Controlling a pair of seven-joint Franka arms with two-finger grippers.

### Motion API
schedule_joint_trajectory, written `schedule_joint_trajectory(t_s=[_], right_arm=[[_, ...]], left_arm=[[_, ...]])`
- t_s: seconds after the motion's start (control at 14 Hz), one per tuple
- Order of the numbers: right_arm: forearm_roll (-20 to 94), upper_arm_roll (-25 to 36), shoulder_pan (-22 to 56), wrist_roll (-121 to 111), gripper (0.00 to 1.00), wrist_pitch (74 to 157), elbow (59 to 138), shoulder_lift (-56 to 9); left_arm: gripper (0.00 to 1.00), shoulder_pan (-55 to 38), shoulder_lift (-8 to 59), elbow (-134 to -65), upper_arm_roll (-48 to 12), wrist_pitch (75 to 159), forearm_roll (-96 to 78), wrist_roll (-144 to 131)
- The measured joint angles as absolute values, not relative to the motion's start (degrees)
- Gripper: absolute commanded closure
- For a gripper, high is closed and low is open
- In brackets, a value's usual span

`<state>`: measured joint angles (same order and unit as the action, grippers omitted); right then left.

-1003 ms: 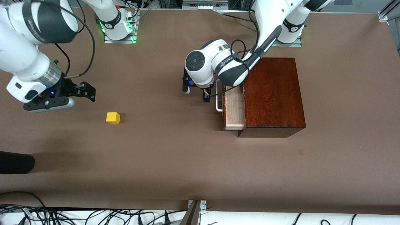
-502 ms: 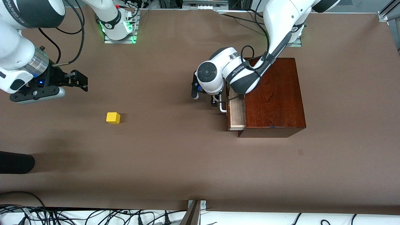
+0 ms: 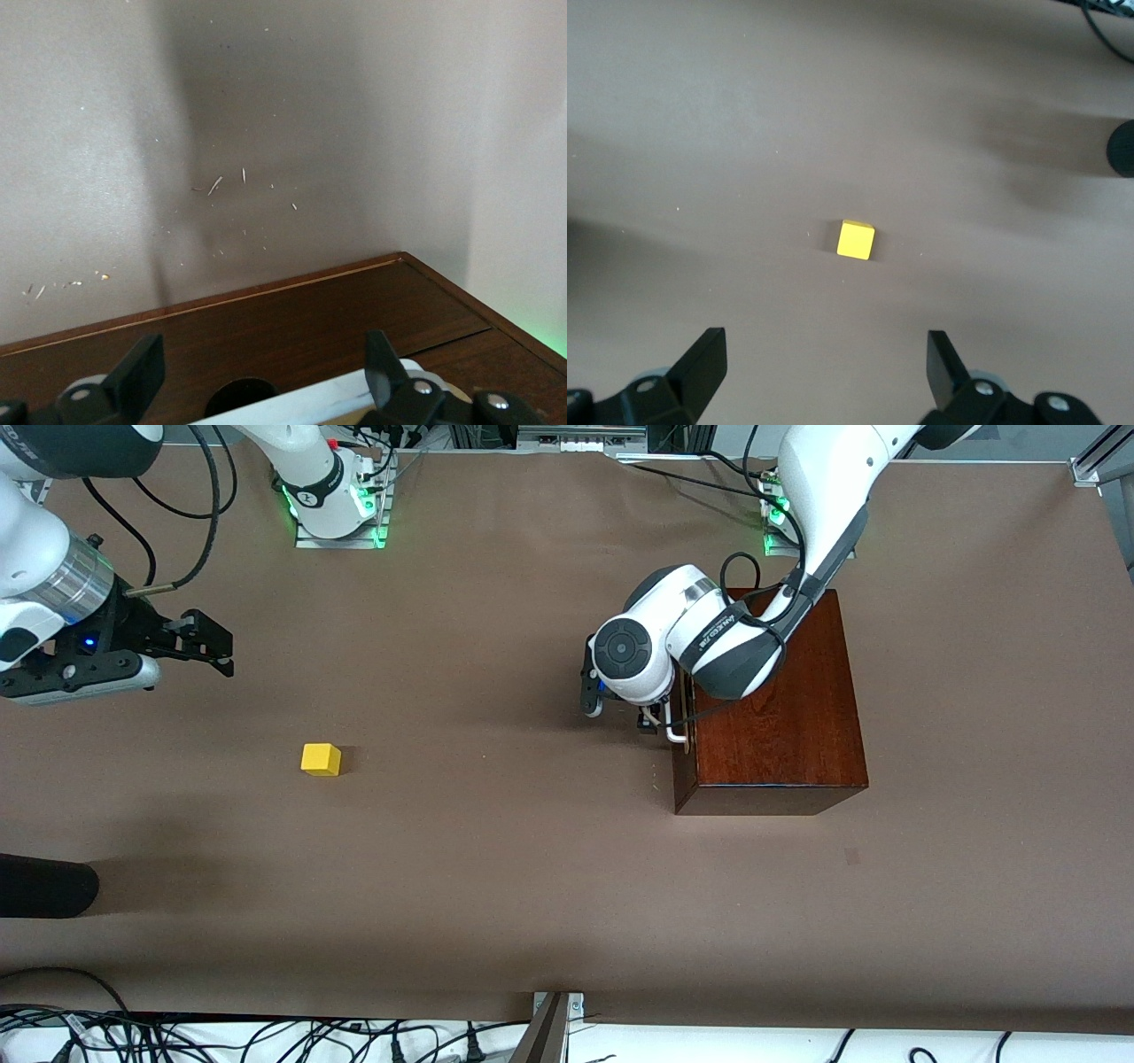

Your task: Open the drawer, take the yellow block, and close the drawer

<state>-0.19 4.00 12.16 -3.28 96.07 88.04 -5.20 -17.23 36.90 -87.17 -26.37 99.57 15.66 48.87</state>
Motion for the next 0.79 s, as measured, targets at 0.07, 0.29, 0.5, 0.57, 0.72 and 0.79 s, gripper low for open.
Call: schedule_joint_trajectory(t_s=[0.07, 0.29, 0.5, 0.57, 0.72, 0.79], right_arm=[[-0.2, 4.1, 12.1, -3.3, 0.00, 96.1, 87.9, -5.2], [-0.2, 4.2, 12.1, -3.3, 0.00, 96.1, 87.9, -5.5], [-0.2, 4.2, 12.1, -3.3, 0.00, 96.0, 87.9, -5.5], [-0.2, 4.2, 12.1, -3.3, 0.00, 96.0, 87.9, -5.5], [-0.2, 4.0, 12.1, -3.3, 0.00, 96.0, 87.8, -5.5], [-0.2, 4.0, 12.2, -3.3, 0.00, 95.7, 87.8, -5.5]], left_arm=[[0.00, -17.3, 36.9, -87.2, -26.4, 99.6, 15.7, 48.8], [0.00, -17.2, 35.7, -87.1, -26.3, 99.5, 15.3, 47.7], [0.00, -16.4, 30.9, -86.4, -26.1, 97.8, 11.6, 40.9], [0.00, -15.9, 29.0, -85.7, -26.1, 95.9, 11.0, 37.9], [0.00, -14.1, 26.1, -83.0, -25.8, 91.5, 10.7, 33.5], [0.00, -12.8, 25.2, -80.9, -25.6, 88.6, 10.7, 32.7]])
